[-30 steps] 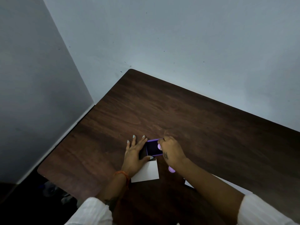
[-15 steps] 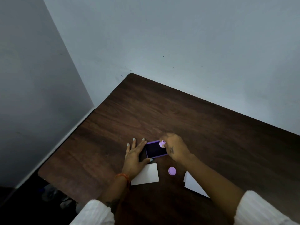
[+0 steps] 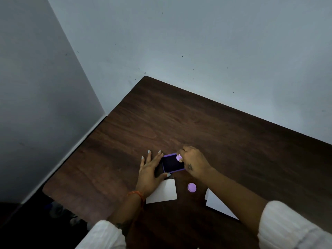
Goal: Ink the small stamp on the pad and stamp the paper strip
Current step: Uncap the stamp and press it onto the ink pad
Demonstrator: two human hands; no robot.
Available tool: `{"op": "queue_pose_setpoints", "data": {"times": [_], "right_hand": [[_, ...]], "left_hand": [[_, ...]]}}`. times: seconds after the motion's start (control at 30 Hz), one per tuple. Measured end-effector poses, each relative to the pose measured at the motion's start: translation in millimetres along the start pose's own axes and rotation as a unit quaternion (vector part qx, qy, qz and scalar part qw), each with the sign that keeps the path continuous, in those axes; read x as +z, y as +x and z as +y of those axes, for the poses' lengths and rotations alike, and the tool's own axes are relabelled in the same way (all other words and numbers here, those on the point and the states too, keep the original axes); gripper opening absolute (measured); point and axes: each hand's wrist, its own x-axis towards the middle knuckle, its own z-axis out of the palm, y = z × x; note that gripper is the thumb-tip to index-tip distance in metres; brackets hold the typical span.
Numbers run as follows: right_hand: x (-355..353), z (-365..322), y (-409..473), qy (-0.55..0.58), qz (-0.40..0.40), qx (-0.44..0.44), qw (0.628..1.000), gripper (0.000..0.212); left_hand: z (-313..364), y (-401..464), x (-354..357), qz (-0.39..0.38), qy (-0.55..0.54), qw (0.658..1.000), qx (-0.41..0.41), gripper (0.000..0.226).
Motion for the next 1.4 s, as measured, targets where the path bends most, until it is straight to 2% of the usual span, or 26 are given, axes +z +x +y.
{"op": "queue_pose_setpoints", "data": {"times": [0.1, 0.13, 0.2, 0.3, 0.43, 0.6, 0.77, 1.0, 1.1, 1.2, 1.27, 1.33, 1.4], "right_hand": [[-5.7, -7.9, -0.7, 0.105, 0.030, 0.069, 0.992, 0.025], [-9.8, -7.2, -0.5, 0.131, 0.015, 0.092, 0.987, 0.030], [-17.1, -4.1, 6.5, 0.171, -0.018, 0.115, 0.978, 0.023], [-10.8, -3.5, 1.6, 0.125, -0.085, 0.110, 0.982, 0.022], [10.9, -0.6, -14.1, 0.060, 0.003, 0.005, 0.998, 0.024], [14.5, 0.7, -12.4, 0.077, 0.050, 0.007, 0.996, 0.018], [1.7, 8.3, -5.5, 0.008, -0.051, -0.066, 0.996, 0.024], [15.2, -12.7, -15.6, -0.029, -0.030, 0.020, 0.999, 0.032], [1.0, -10.7, -12.8, 0.081, -0.009, 0.062, 0.995, 0.021], [-13.6, -7.5, -12.8, 0.260, 0.026, 0.139, 0.955, 0.015], [-17.3, -8.5, -20.4, 0.369, 0.092, 0.192, 0.905, 0.012], [-15.8, -7.4, -32.4, 0.509, 0.128, 0.253, 0.813, 0.020], [-16.0, -7.2, -48.3, 0.663, 0.114, 0.279, 0.685, 0.023]], "left_hand": [[1.5, -1.0, 0.1, 0.004, 0.001, 1.000, -0.001, 0.075], [1.5, -1.5, 0.1, 0.002, -0.001, 1.000, -0.002, 0.075], [1.5, -1.8, -0.3, 0.002, -0.009, 1.000, -0.003, 0.075], [-0.8, -0.3, 1.9, 0.004, -0.004, 1.000, -0.005, 0.076], [-5.3, 0.7, 5.3, 0.013, 0.003, 1.000, -0.003, 0.076], [-6.2, 1.1, 6.1, 0.014, 0.005, 1.000, 0.000, 0.075], [-6.6, 0.9, 6.7, 0.011, 0.004, 1.000, 0.004, 0.074], [-7.8, 0.9, 7.1, 0.012, 0.006, 1.000, 0.007, 0.076], [-4.1, 0.9, 5.7, 0.015, 0.014, 1.000, 0.006, 0.075], [-3.0, -0.5, 3.8, 0.013, 0.025, 1.000, 0.010, 0.074], [-1.4, -1.1, 3.2, 0.011, 0.039, 0.999, 0.015, 0.073], [-1.4, -1.6, 3.5, 0.008, 0.055, 0.998, 0.018, 0.074], [-0.9, -2.0, 2.8, 0.001, 0.060, 0.998, 0.017, 0.075]]}}
